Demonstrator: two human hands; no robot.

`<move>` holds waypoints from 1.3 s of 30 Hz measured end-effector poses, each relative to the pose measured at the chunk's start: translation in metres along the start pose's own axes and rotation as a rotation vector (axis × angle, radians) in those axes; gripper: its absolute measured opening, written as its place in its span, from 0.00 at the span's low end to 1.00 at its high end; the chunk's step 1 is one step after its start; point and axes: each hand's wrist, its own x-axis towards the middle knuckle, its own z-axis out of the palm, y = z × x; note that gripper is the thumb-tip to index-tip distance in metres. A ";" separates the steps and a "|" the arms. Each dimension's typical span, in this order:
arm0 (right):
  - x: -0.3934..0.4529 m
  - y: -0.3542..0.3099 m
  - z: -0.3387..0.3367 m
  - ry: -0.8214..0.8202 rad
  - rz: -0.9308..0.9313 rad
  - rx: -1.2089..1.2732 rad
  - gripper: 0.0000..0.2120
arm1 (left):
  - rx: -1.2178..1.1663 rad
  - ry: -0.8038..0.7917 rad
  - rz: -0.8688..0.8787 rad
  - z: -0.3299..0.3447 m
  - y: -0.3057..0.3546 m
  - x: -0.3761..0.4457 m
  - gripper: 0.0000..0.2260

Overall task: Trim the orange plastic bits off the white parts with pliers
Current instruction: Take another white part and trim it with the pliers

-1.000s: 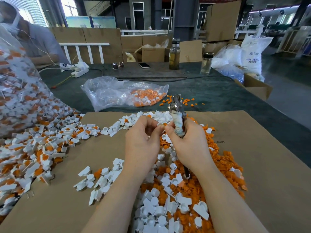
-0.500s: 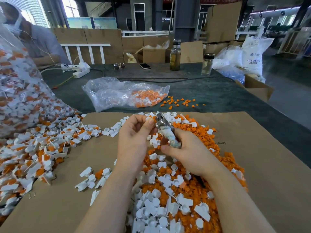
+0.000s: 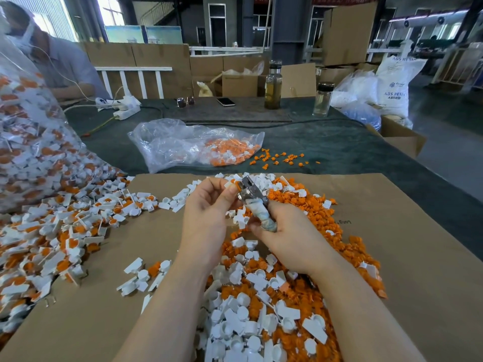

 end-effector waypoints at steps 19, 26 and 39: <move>-0.001 0.005 0.000 0.164 0.016 -0.222 0.10 | -0.850 0.791 -0.508 -0.066 0.015 0.022 0.10; 0.000 0.007 0.000 0.167 0.018 -0.271 0.11 | -1.101 0.891 -0.319 -0.085 0.013 0.028 0.15; 0.000 0.001 0.002 0.156 -0.077 -0.190 0.12 | 0.033 -0.320 -0.376 -0.025 0.022 -0.001 0.23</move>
